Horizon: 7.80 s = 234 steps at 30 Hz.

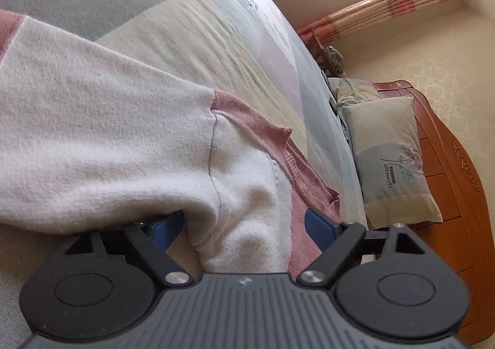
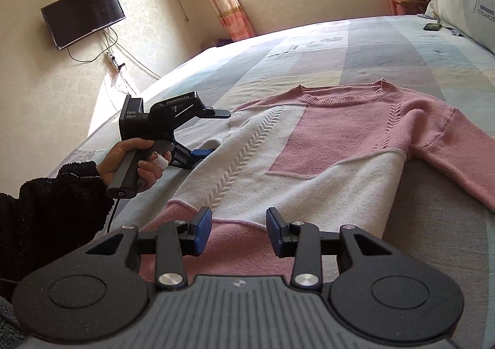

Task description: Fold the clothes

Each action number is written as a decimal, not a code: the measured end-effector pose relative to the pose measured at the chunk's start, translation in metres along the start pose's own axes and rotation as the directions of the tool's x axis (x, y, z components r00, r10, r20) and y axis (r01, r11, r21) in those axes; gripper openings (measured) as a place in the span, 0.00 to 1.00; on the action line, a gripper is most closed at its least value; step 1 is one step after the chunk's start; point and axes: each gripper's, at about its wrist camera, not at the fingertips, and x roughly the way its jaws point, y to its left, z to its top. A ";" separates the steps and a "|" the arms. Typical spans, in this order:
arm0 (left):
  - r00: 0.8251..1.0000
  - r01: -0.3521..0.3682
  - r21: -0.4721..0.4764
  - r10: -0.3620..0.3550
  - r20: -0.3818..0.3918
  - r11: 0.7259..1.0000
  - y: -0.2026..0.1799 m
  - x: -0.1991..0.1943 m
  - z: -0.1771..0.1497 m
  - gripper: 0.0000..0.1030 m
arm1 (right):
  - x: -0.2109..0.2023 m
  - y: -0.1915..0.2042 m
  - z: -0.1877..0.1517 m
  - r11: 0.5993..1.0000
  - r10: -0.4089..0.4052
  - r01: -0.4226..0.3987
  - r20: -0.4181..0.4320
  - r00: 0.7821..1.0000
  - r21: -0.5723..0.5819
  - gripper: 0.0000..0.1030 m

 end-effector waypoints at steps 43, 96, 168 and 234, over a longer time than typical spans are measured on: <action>0.963 -0.260 0.418 0.267 0.043 0.870 -0.016 -0.083 -0.064 0.26 | -0.019 -0.022 -0.029 0.995 -0.078 0.078 0.005 0.997 0.062 0.49; 0.796 0.198 0.757 0.349 -0.496 0.623 -0.245 0.046 -0.322 0.76 | -0.113 -0.067 -0.120 0.841 -0.497 0.494 -0.049 0.867 0.219 0.96; 0.916 -0.337 0.629 0.399 0.046 0.701 -0.095 -0.113 -0.165 0.83 | 0.094 -0.092 -0.022 0.786 0.243 -0.295 0.169 0.955 0.543 0.98; 0.943 -0.272 0.666 0.329 0.042 0.694 -0.126 -0.141 -0.186 0.84 | -0.043 -0.136 -0.042 0.895 -0.296 0.286 -0.023 0.955 0.342 0.09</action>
